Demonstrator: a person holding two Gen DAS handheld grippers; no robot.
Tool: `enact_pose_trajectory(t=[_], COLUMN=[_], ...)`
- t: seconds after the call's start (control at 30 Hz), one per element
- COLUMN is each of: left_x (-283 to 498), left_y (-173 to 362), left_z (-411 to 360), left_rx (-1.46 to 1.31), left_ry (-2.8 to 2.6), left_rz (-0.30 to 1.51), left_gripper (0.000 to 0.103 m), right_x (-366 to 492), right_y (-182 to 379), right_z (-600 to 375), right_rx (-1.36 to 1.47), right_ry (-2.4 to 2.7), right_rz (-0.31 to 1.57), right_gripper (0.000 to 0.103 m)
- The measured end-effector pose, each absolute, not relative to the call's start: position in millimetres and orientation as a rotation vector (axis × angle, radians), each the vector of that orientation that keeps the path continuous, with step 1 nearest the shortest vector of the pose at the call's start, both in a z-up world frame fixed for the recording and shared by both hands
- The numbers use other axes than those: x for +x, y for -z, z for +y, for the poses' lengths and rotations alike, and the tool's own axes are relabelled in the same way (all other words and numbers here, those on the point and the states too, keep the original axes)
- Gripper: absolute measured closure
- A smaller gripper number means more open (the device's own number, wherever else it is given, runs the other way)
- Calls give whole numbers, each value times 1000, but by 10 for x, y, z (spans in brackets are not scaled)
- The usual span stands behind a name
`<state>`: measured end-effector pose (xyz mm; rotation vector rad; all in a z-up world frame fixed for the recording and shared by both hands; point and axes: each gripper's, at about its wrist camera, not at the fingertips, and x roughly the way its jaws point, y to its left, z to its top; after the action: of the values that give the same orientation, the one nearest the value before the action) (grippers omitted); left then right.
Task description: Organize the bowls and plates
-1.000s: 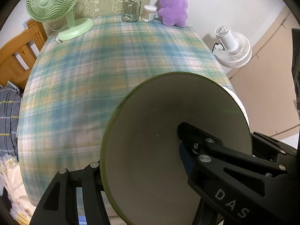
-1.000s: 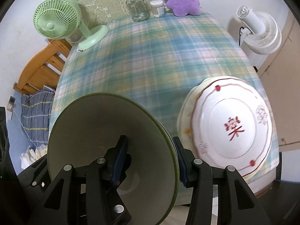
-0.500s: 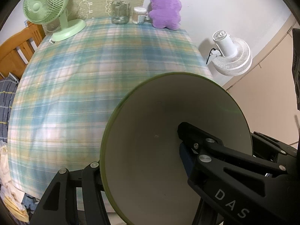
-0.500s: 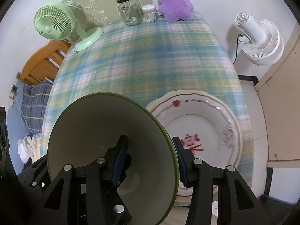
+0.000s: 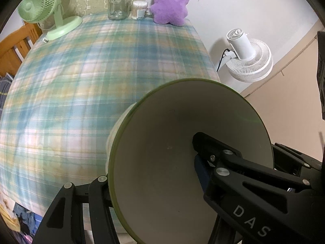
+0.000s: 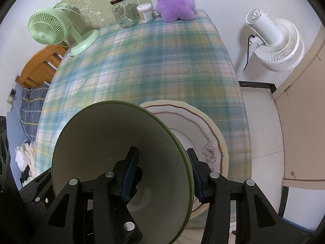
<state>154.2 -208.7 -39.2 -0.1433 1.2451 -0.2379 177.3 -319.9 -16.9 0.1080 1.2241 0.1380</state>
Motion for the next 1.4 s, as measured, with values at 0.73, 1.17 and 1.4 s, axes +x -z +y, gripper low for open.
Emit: enact_pose_trajectory(t=[0.73, 1.17, 1.4], left_x=[1719, 1668, 1570], left_y=[615, 632, 553], left_z=[-2287, -2336, -2274], left_rx=[-127, -73, -62], left_ry=[222, 216, 193], left_rz=[1290, 1298, 1270], left_gripper=[40, 25, 23], right_x=[2016, 1921, 1817], right_y=[450, 473, 426], right_z=[-3415, -3434, -3443], right_rx=[97, 125, 123], right_ry=[-137, -129, -135], right_rz=[1286, 1268, 1248], right_gripper=[52, 51, 40])
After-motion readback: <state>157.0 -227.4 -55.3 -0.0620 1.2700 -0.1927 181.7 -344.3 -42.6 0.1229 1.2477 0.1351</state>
